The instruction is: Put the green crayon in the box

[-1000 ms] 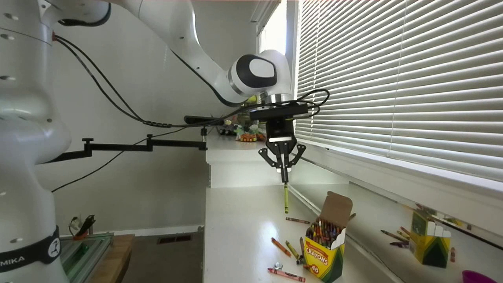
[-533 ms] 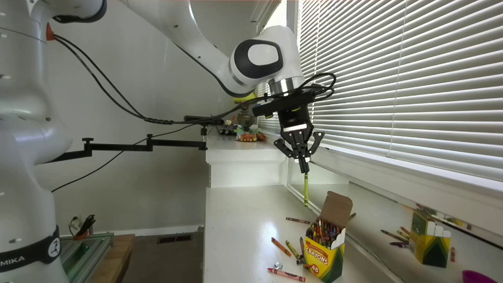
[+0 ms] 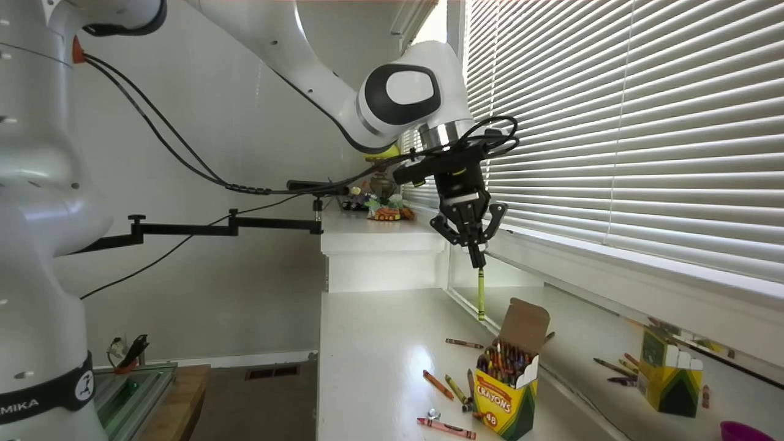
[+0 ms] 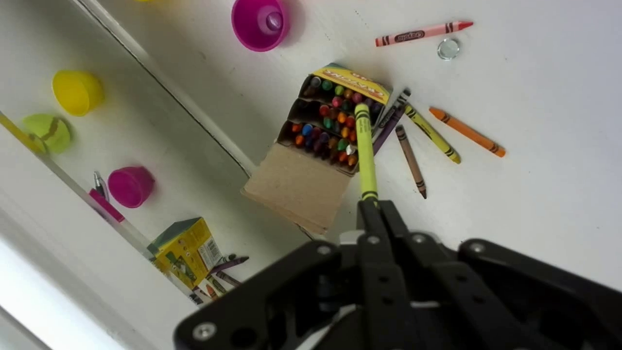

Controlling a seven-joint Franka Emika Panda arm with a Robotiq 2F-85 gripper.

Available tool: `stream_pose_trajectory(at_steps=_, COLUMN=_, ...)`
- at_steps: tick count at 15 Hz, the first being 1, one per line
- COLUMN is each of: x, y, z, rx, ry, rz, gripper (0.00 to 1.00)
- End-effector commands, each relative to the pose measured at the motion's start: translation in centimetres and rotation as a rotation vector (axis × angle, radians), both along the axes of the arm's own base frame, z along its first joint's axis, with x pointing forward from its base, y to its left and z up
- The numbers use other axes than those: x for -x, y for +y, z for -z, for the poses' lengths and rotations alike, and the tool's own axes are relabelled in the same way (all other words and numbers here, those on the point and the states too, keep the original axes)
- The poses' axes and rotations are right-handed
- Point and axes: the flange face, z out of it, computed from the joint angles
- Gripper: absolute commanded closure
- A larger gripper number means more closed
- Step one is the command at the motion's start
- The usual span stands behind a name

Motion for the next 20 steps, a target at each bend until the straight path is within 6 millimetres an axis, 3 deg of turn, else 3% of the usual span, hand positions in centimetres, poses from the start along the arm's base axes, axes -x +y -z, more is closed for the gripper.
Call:
stream_pose_trajectory(at_steps=1, x=-0.2, y=0.1, z=0.0, rx=-0.006, ry=-0.010, rz=0.010, gripper=0.99)
stream_pose_trajectory(at_steps=7, x=-0.6, y=-0.9, z=-0.1, rx=-0.158, ry=-0.051, rz=0.104, gripper=0.99)
stream_pose_trajectory(at_steps=13, x=-0.9, y=-5.6, z=0.1, rx=-0.330, ry=-0.152, rz=0.310, gripper=0.99)
stream_pose_trajectory(at_steps=20, x=-0.7, y=-9.7, z=1.7, rx=-0.324, ry=-0.188, rz=0.407, gripper=0.99)
